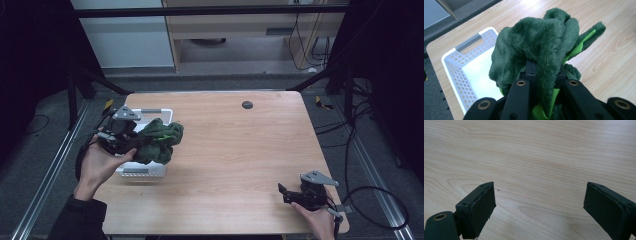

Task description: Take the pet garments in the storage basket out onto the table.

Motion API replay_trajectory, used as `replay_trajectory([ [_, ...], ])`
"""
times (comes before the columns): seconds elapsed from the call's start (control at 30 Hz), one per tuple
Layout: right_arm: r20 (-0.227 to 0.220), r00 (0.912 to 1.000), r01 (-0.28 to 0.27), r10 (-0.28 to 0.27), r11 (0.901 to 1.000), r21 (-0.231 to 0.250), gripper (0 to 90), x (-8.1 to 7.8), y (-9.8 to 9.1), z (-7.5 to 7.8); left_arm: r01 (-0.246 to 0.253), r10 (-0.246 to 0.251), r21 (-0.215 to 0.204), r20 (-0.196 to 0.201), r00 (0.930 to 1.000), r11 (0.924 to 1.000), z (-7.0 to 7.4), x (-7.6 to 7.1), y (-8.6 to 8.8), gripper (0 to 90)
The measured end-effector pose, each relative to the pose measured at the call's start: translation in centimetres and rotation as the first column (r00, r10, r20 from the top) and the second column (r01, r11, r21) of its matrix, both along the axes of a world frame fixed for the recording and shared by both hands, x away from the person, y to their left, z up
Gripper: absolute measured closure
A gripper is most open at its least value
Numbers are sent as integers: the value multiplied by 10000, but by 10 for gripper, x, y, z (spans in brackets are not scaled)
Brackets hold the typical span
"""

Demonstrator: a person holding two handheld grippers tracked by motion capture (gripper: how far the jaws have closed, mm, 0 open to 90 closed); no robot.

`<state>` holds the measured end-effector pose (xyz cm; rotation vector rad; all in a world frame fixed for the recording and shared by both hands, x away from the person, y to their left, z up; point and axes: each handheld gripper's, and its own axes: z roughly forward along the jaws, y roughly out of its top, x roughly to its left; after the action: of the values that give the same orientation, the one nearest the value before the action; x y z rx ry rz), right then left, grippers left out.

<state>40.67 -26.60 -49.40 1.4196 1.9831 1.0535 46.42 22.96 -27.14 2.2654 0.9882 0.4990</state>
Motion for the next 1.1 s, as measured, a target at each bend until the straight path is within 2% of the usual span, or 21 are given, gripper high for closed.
replay_trajectory([
  [0.37,43,10000,26,-26,10000,7,103,0,0,1,638,-637,195,-36,9980,9978,4,-5,-24,806],
  [0.7,30,10000,40,-40,10000,72,103,-1,-1,1,1238,-1233,457,-152,9923,9913,6,-5,-48,806],
  [1.1,163,9998,63,-63,10000,12,101,-1,-2,2,1820,-1798,667,-381,9830,9810,-2,-4,-78,806],
])
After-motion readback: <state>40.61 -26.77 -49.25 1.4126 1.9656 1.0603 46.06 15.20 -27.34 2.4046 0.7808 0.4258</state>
